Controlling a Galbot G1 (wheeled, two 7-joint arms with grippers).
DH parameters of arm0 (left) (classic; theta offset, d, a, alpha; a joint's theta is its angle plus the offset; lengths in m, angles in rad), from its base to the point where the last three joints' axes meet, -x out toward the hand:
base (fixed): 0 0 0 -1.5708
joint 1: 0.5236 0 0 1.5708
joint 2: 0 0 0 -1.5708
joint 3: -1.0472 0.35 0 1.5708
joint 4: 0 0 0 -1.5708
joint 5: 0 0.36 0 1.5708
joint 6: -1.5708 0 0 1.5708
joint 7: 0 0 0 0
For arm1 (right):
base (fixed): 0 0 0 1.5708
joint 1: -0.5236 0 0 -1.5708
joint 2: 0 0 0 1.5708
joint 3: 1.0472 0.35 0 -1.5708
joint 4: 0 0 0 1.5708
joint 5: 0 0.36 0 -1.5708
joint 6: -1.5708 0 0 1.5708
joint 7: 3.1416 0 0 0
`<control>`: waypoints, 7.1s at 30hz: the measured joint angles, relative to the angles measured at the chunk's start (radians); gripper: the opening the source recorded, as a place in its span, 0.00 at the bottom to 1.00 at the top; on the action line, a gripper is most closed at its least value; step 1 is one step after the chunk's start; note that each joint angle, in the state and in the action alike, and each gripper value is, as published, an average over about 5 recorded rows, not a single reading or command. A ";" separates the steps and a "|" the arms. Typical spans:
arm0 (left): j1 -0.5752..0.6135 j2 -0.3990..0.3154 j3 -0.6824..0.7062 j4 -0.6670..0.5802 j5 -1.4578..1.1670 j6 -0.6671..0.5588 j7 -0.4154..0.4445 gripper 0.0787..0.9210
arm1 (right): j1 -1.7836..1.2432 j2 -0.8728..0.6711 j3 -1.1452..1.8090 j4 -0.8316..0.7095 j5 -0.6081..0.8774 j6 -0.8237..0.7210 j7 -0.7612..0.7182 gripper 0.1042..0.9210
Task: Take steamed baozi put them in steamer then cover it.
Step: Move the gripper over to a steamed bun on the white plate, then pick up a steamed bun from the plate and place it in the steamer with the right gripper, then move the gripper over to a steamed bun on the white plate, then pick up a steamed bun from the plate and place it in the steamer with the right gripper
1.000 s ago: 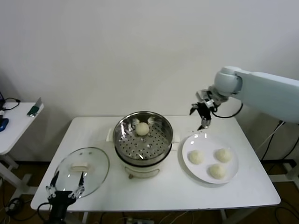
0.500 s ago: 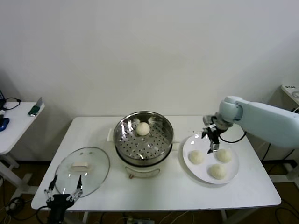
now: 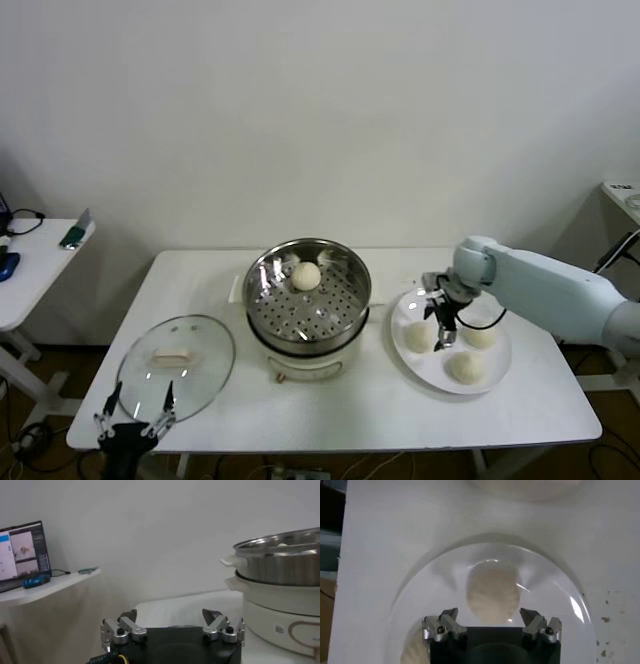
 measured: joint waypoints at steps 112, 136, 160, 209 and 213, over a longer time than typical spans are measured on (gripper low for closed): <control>0.045 0.002 -0.005 -0.038 0.035 -0.056 0.002 0.88 | 0.523 0.487 -0.403 0.031 0.591 -0.069 0.049 0.88; 0.044 -0.011 -0.005 -0.023 0.039 -0.043 0.002 0.88 | 0.438 -0.163 -0.338 0.354 0.223 -0.023 0.002 0.88; 0.037 -0.039 -0.001 0.018 0.084 -0.038 -0.001 0.88 | 0.050 -0.239 -0.112 0.229 -0.041 0.009 -0.010 0.88; 0.033 -0.043 0.011 0.025 0.101 -0.041 -0.002 0.88 | 0.591 0.111 -0.276 0.233 -0.058 0.562 -0.117 0.74; 0.032 -0.042 0.012 0.030 0.100 -0.044 -0.001 0.88 | 0.617 0.191 -0.267 0.229 -0.056 0.608 -0.128 0.74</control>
